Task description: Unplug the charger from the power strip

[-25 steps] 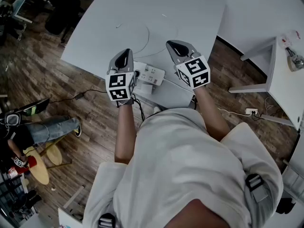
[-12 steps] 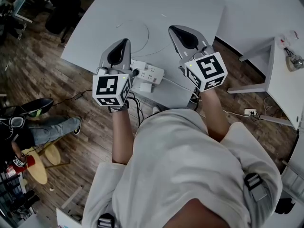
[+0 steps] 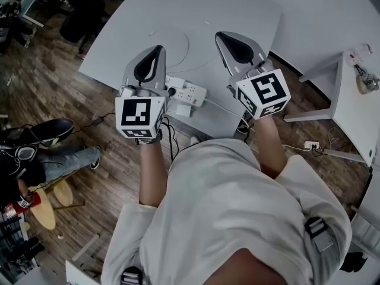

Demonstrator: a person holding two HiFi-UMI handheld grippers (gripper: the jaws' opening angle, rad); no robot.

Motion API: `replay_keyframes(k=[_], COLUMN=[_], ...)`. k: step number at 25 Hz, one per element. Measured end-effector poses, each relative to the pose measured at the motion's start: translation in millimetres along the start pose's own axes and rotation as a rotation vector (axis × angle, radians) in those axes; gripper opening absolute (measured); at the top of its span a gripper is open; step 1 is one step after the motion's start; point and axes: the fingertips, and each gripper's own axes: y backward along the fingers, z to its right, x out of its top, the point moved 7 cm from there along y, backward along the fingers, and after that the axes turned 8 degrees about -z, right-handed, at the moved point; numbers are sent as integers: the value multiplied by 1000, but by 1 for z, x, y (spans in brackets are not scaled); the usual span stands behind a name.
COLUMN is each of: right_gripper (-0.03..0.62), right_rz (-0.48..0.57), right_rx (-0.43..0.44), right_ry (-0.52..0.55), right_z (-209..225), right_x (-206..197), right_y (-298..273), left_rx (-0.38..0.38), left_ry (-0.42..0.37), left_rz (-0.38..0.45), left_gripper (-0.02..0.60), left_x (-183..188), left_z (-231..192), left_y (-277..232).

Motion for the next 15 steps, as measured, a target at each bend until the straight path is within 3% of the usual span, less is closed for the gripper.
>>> replay_keyframes(k=[15], right_gripper=[0], right_rz=[1], right_rx=[-2], right_ry=[-18], right_z=[-5], right_x=[-3], right_y=[12], left_rx=[-2], left_ry=[7], left_rz=[-8], left_gripper=[5], left_x=[-3], left_z=[8], left_y=[6])
